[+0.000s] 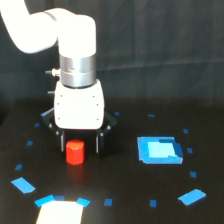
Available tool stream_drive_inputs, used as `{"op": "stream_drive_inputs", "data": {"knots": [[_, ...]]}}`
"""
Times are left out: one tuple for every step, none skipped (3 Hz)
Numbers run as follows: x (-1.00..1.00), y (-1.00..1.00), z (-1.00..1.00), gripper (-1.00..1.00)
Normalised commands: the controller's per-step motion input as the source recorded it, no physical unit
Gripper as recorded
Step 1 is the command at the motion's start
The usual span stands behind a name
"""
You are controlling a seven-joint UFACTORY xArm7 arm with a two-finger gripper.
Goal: Pick up the red object from the table
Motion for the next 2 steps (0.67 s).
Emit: {"op": "stream_drive_inputs", "data": {"knots": [[0.46,0.23,-0.55,-1.00],[-0.13,0.56,-0.15,-1.00]]}}
